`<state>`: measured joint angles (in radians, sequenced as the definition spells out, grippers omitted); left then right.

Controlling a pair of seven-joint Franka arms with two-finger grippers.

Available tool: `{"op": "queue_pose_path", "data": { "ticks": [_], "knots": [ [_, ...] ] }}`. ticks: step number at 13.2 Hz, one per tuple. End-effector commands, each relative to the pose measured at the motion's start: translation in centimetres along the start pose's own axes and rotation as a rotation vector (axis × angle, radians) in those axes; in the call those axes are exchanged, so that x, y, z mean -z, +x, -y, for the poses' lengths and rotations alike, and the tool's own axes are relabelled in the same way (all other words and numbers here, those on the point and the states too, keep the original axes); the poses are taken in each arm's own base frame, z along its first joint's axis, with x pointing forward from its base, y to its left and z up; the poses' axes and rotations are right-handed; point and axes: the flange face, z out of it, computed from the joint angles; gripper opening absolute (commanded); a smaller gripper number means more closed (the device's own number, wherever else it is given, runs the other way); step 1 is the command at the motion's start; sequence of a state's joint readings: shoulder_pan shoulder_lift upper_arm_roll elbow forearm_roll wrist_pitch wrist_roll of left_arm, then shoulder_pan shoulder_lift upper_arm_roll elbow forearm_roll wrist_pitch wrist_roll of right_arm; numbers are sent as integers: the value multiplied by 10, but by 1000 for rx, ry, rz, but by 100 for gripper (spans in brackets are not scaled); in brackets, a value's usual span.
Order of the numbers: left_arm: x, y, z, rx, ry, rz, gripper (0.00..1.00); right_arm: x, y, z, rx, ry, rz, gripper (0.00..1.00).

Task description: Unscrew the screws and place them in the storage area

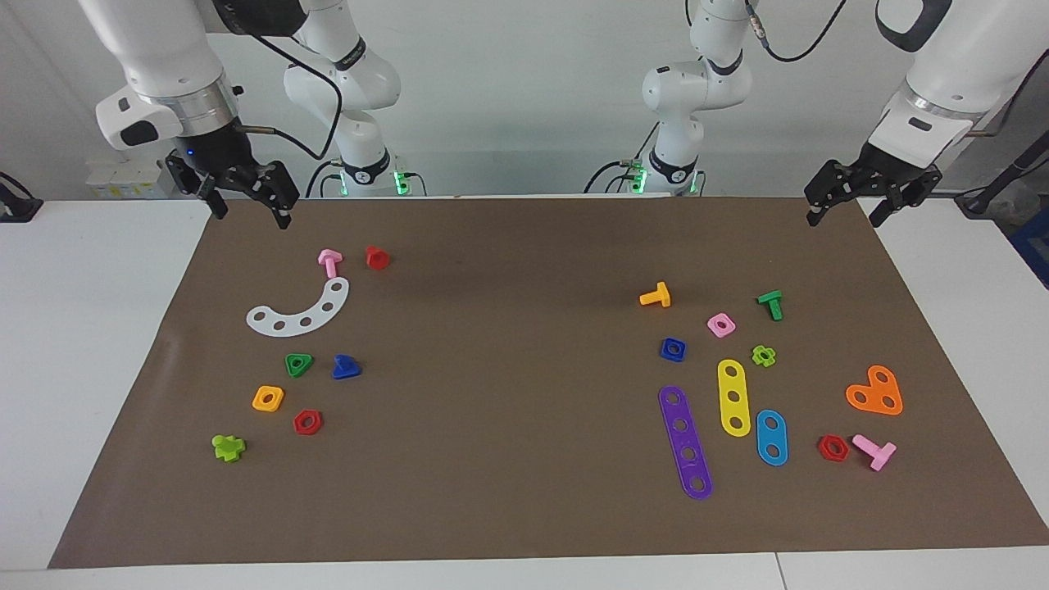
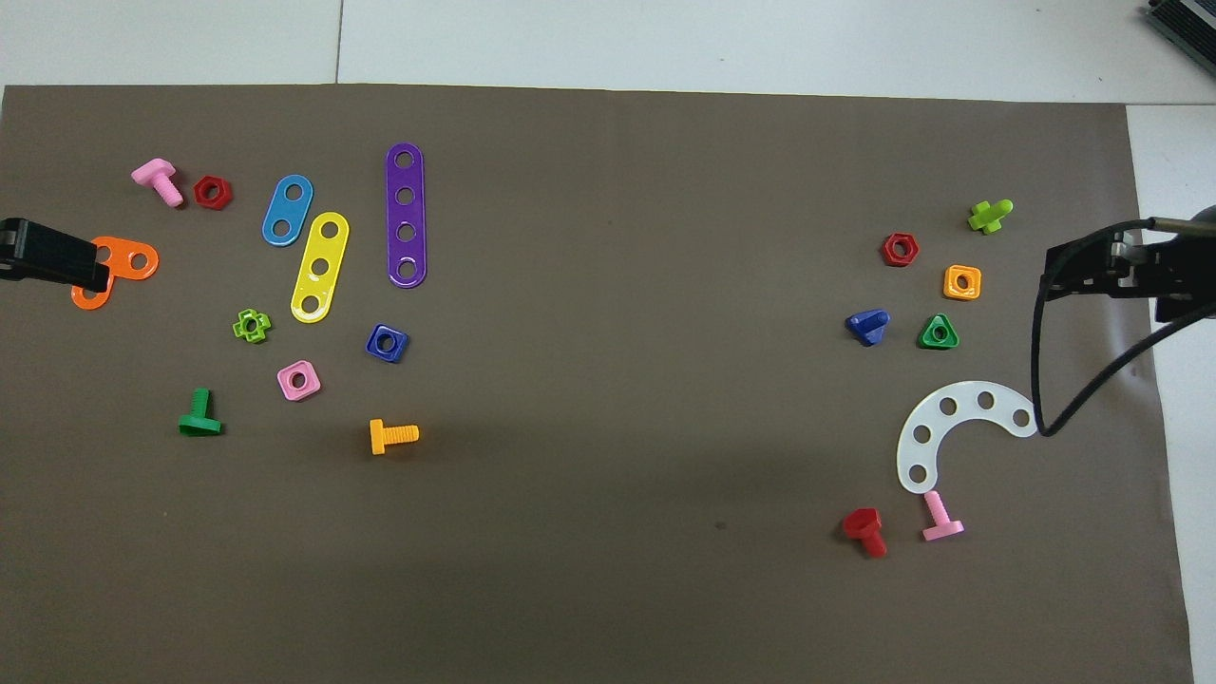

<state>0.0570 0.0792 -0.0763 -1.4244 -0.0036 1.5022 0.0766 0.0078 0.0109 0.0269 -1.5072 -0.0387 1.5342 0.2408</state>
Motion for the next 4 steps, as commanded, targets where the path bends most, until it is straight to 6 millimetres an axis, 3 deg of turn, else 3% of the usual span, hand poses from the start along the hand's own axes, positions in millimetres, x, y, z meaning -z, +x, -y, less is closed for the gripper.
{"op": "queue_pose_path", "data": {
  "ticks": [1, 4],
  "knots": [
    [-6, -10, -2, -10, 3, -19, 100, -2, -7, 1, 26, 18, 16, 100],
    [-6, -10, 0, -7, 3, -20, 100, -2, -8, 4, 23, 18, 14, 100]
  ]
}}
